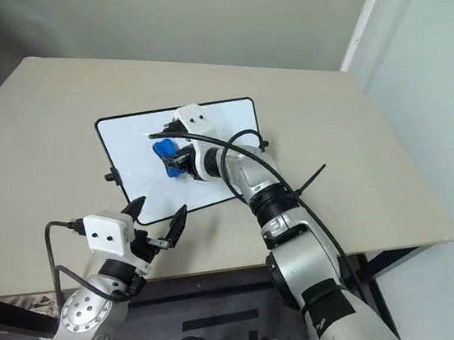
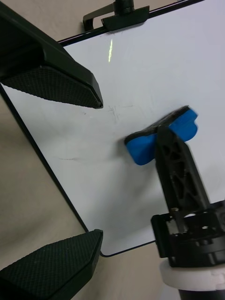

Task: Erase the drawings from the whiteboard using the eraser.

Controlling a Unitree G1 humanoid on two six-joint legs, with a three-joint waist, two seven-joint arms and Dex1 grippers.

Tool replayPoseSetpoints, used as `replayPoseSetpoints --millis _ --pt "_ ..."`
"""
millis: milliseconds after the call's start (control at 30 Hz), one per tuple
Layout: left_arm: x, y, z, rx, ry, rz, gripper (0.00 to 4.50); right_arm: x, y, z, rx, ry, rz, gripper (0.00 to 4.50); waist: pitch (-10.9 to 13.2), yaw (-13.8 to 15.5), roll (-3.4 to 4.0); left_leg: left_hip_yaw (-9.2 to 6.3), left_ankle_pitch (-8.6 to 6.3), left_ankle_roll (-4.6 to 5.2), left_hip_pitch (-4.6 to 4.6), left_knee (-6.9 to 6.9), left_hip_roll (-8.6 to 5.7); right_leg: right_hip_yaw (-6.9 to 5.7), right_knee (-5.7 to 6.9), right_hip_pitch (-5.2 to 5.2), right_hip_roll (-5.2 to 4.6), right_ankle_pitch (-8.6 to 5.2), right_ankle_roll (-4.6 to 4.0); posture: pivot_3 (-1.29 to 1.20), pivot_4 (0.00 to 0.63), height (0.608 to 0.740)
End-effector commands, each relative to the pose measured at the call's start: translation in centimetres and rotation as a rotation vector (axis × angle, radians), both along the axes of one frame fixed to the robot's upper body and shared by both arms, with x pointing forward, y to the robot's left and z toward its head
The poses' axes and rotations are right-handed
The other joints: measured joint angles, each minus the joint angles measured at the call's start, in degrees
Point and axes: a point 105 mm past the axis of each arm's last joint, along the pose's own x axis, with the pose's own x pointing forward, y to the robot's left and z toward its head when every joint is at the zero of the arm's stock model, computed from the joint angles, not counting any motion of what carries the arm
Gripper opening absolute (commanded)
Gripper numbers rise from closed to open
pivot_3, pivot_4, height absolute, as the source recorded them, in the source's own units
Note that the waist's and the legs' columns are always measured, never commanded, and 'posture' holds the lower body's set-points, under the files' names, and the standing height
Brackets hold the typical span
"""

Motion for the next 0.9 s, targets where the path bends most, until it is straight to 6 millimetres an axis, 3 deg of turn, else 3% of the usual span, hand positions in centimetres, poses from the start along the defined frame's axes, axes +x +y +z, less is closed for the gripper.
replayPoseSetpoints --millis 33,133,400,700,900 --pt "-0.2 -0.2 1.2 0.002 -0.046 -0.01 4.5 -5.2 6.6 -0.5 0.004 0.037 0.138 1.32 -1.74 -0.12 -0.35 0.03 0.0 -0.01 0.06 0.0 0.01 0.04 0.01 0.04 0.0 0.02 0.22 0.0 0.0 0.727" --pt "-0.2 -0.1 1.2 0.002 -0.045 -0.011 4.5 -5.4 6.5 -0.9 -0.036 0.067 0.14 1.32 -3.63 -0.23 -0.02 0.25 -0.03 -0.15 -0.45 0.75 0.56 -0.07 0.23 -0.31 0.47 -0.06 0.96 0.0 0.0 0.727" --pt "-0.2 -0.2 1.2 0.0 -0.044 -0.016 4.5 -6.5 6.5 -1.5 -0.122 0.076 0.209 1.32 -4.06 -0.94 -0.23 0.9 0.27 0.59 -0.47 1.06 1.33 0.13 0.37 -0.45 1.05 0.0 0.82 0.0 0.0 0.727" --pt "-0.2 -0.4 1.1 -0.001 -0.041 -0.019 4.5 -7.1 7.9 1.1 -0.081 -0.028 0.27 1.32 -4.31 -1.03 -0.2 1.43 -0.22 0.64 -0.48 1.53 1.79 -0.06 0.6 -0.61 1.28 -0.05 0.73 0.0 0.0 0.727" --pt "-0.1 -0.4 1.0 -0.001 -0.037 -0.017 4.5 -7.6 8.7 0.5 -0.145 -0.071 0.304 1.32 -4.87 -1.1 -0.14 1.53 -0.43 0.76 -0.44 1.85 1.87 -0.04 0.7 -0.6 1.4 -0.1 0.64 0.0 0.0 0.727"
